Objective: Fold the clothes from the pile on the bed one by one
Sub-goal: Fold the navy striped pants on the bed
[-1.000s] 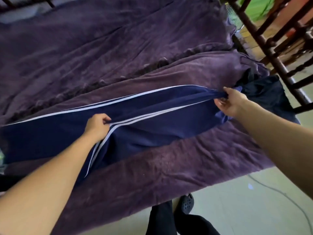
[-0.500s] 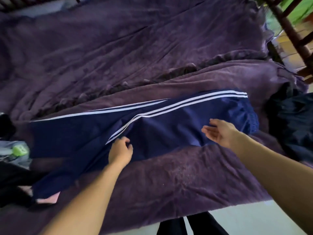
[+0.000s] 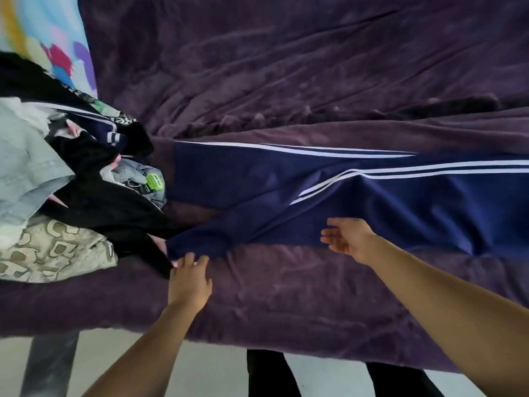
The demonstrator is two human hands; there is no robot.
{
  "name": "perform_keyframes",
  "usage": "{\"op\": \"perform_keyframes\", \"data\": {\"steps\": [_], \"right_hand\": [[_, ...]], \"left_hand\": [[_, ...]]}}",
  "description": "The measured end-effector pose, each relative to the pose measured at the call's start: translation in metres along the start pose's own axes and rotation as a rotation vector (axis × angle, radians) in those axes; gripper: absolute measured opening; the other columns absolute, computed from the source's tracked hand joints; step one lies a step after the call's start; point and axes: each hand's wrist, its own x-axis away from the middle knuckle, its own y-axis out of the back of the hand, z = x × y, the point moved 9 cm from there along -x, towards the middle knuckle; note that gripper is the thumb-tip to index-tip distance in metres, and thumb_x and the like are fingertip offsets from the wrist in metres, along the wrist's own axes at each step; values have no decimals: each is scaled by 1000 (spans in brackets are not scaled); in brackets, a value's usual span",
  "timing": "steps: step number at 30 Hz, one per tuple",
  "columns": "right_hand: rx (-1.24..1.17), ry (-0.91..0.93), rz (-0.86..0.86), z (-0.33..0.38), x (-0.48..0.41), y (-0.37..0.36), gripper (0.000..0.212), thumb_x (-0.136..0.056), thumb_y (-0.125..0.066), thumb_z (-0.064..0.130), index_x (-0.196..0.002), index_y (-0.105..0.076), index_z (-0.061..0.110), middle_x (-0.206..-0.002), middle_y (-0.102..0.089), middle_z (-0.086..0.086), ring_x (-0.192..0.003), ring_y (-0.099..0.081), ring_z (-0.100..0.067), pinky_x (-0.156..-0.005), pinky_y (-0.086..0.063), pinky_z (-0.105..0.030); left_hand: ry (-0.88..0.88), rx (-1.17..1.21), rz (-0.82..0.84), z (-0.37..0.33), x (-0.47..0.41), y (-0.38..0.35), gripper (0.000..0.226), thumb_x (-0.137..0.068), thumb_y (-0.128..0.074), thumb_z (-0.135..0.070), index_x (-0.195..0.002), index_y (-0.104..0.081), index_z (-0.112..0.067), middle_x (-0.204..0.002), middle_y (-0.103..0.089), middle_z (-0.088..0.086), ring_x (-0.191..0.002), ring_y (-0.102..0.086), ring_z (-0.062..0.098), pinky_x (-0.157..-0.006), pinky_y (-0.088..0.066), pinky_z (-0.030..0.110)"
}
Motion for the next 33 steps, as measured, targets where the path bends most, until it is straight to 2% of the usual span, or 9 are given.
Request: {"op": "perform_keyframes", "data": {"steps": [5, 8, 11, 14, 18, 21, 26, 30, 33], "right_hand": [[-17, -49, 37, -14, -34, -123, 25, -93, -61, 33, -105, -62, 12, -94, -69, -9, -81, -69, -23, -57, -50, -31], [16, -88, -28, -27, -50, -174, 29, -89, -64, 40, -100, -63, 13, -85, -70, -6, -73, -68, -20, -54, -47, -29], [-44, -82, -127, -20, -55, -194, 16, -92, -62, 30, -93, -63, 15, -61, -67, 0, -52, -59, -13, -43, -38, -20], [-180, -4, -97, 29, -44, -209, 15, -96, -56, 27, -84, -58, 17, -56, -67, 4, -44, -58, -8, -36, -37, -15], [-269, 183, 92, 128, -19, -239, 11, -98, -51, 24, -103, -61, 22, -95, -70, -1, -72, -70, -13, -49, -48, -19], [-160, 250, 10, 161, -18, -236, 8, -96, -54, 22, -100, -61, 22, -105, -67, -4, -86, -69, -22, -57, -50, -28], [592, 284, -425, 125, -34, -179, 33, -84, -69, 25, -116, -65, 18, -99, -66, -9, -84, -63, -26, -73, -50, -34], [1176, 223, -321, 70, -56, -182, 65, -80, -72, 38, -138, -44, 26, -129, -52, -8, -118, -51, -33, -86, -47, -39], [1279, 325, -469, 64, -54, -181, 33, -87, -62, 25, -118, -59, 17, -116, -55, -8, -113, -49, -31, -75, -45, -37]], "left_hand": [[-165, -189, 77, 58, -62, -36, 72, -86, -62, -39, -147, -26, -27, -150, -26, 11, -138, -26, 30, -104, -33, 38], [-234, -30, 24, 74, -93, -41, 49, -85, -62, -41, -131, -55, -26, -131, -48, 8, -121, -44, 31, -97, -37, 41], [-229, 400, 16, 86, -115, -17, 20, -86, -63, -33, -94, -69, -15, -98, -61, 6, -97, -55, 28, -83, -43, 39], [-53, 1032, 113, 110, -147, 21, 30, -78, -69, -33, -61, -54, -13, -62, -54, 3, -67, -51, 15, -64, -41, 36], [152, 1382, 42, 134, -219, 78, 24, -79, -70, -36, -65, -62, -18, -76, -64, 9, -72, -58, 19, -63, -45, 34], [300, 1317, 25, 149, -260, 83, 28, -92, -58, -36, -75, -55, -15, -77, -60, 14, -63, -58, 26, -60, -51, 37], [196, 863, 33, 135, -273, 71, 53, -83, -70, -38, -123, -57, -7, -122, -62, 12, -112, -58, 31, -92, -43, 33], [108, 863, 17, 108, -278, 56, 34, -75, -76, -29, -97, -64, -5, -102, -68, 13, -96, -62, 34, -78, -49, 38], [58, 727, -46, 103, -272, 69, 26, -73, -72, -16, -92, -66, 0, -105, -61, 17, -93, -58, 36, -74, -47, 39]]}}
